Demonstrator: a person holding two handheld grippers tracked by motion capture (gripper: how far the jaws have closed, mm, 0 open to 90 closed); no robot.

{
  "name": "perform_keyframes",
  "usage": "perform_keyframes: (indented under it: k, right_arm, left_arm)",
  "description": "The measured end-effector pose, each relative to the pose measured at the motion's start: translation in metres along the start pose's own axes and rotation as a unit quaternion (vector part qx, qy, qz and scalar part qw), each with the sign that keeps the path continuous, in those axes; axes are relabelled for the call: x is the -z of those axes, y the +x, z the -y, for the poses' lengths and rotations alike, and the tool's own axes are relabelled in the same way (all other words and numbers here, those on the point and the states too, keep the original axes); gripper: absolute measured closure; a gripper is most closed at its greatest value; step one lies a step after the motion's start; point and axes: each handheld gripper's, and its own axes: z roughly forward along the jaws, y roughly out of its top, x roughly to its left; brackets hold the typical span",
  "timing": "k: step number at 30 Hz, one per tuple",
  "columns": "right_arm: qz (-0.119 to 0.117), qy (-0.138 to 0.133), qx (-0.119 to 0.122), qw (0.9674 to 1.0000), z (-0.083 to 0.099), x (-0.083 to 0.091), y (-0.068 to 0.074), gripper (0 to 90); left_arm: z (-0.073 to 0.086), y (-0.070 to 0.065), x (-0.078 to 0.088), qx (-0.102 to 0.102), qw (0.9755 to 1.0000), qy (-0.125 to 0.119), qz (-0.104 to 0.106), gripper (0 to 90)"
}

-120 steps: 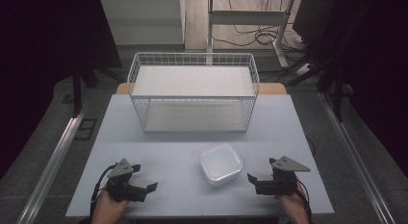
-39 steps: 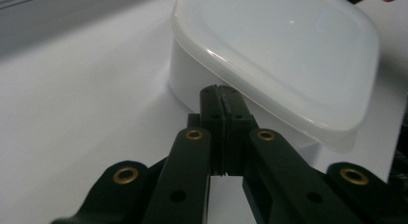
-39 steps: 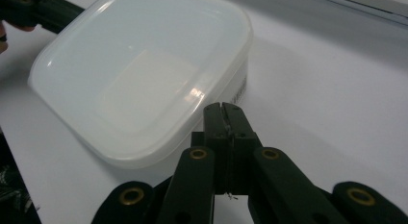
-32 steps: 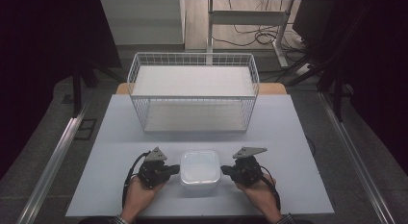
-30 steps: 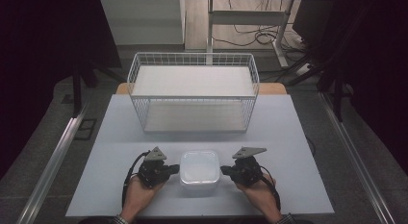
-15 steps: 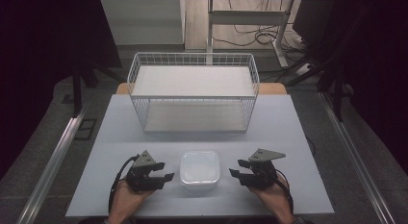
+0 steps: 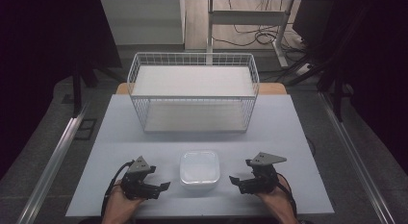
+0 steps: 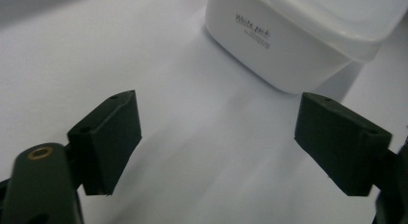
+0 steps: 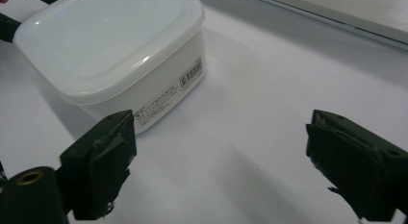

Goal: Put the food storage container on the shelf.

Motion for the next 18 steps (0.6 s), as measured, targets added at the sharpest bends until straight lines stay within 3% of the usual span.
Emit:
perform_keyframes:
  k: [3, 5, 6, 8, 18]
  right_arm:
    - [0.004, -0.005, 0.003, 1.0, 0.0, 0.0, 0.0, 6.8]
    - [0.003, -0.008, 0.001, 1.0, -0.001, 0.0, -0.001, 5.8]
    - [0.003, -0.011, 0.001, 0.9999, -0.002, 0.0, -0.001, 5.3]
    - [0.0, -0.015, -0.002, 0.9999, -0.003, 0.001, 0.0, 5.0]
    - [-0.013, -0.017, 0.006, 0.9998, -0.015, -0.002, 0.008, 5.2]
  left_arm:
    - [0.0, 0.001, -0.001, -0.001, 1.0, -0.003, 0.001, 9.1]
    - [0.001, 0.003, 0.0, 0.011, 0.9998, -0.007, 0.012, 6.6]
    - [0.0, 0.004, 0.0, 0.021, 0.9993, -0.015, 0.027, 4.6]
    - [0.0, 0.005, 0.002, 0.023, 0.9989, -0.022, 0.036, 3.4]
    - [-0.008, 0.0, -0.002, 0.005, 0.999, -0.012, 0.044, 2.0]
